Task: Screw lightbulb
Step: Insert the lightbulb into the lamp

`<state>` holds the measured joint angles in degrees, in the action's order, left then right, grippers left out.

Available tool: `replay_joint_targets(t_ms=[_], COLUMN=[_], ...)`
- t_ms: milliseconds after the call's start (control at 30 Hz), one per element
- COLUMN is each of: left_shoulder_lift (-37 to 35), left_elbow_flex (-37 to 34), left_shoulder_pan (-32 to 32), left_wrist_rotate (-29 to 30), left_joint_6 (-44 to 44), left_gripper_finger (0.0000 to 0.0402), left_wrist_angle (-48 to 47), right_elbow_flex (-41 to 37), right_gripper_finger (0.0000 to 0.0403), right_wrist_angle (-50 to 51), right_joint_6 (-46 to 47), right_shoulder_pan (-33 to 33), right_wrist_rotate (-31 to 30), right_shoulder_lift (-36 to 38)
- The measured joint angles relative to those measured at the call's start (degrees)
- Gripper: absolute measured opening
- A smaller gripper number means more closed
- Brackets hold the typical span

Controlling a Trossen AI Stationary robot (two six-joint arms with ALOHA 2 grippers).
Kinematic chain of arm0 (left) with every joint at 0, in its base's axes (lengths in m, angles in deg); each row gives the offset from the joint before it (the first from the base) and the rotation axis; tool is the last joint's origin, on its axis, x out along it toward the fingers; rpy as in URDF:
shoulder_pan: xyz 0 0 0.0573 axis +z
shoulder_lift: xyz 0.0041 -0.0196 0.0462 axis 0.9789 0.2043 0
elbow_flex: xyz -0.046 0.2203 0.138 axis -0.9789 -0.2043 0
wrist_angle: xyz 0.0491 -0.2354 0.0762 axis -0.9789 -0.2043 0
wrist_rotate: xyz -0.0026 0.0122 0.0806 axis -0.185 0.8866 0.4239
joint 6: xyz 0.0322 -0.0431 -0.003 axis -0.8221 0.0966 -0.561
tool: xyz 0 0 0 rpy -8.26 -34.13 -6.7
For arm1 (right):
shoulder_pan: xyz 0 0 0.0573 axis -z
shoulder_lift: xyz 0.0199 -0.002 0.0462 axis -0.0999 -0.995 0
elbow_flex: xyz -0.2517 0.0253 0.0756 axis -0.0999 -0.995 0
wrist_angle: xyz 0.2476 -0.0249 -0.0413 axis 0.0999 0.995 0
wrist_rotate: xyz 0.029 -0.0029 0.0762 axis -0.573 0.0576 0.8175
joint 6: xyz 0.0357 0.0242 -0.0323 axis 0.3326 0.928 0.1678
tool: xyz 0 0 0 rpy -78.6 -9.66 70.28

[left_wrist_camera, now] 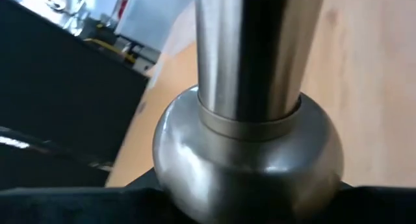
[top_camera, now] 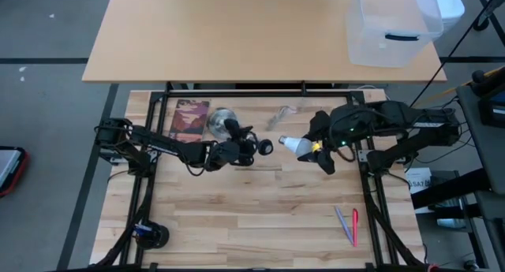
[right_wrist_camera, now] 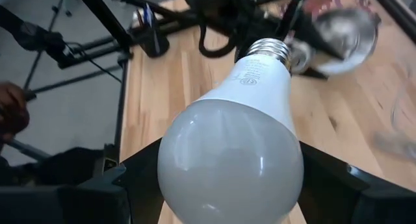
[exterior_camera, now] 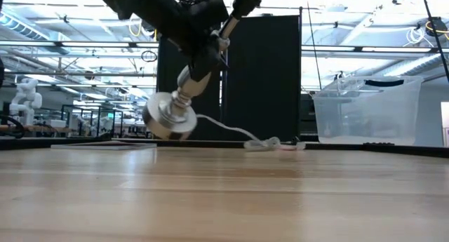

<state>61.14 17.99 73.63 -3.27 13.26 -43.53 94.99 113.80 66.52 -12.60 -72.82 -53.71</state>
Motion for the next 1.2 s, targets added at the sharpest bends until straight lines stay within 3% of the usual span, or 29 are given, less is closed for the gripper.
replay_joint_targets(t_ms=[500, 1200], left_shoulder_lift=[-0.04, -0.07], left_elbow_flex=[0.02, 0.09], left_shoulder_pan=[-0.07, -0.07], left_wrist_rotate=[13.18, 15.0], left_joint_6=[-11.51, -12.67], left_gripper_finger=[0.0131, 0.0131], left_wrist_angle=[0.02, 0.04], right_elbow_flex=[0.0, 0.0], right_gripper_finger=[0.0267, 0.0267], right_wrist_angle=[0.93, 3.03], right_joint_6=[0.23, -6.69], right_shoulder_pan=[0.02, -0.38], right_wrist_rotate=[1.61, -4.55], right_shoulder_lift=[-7.41, -9.41])
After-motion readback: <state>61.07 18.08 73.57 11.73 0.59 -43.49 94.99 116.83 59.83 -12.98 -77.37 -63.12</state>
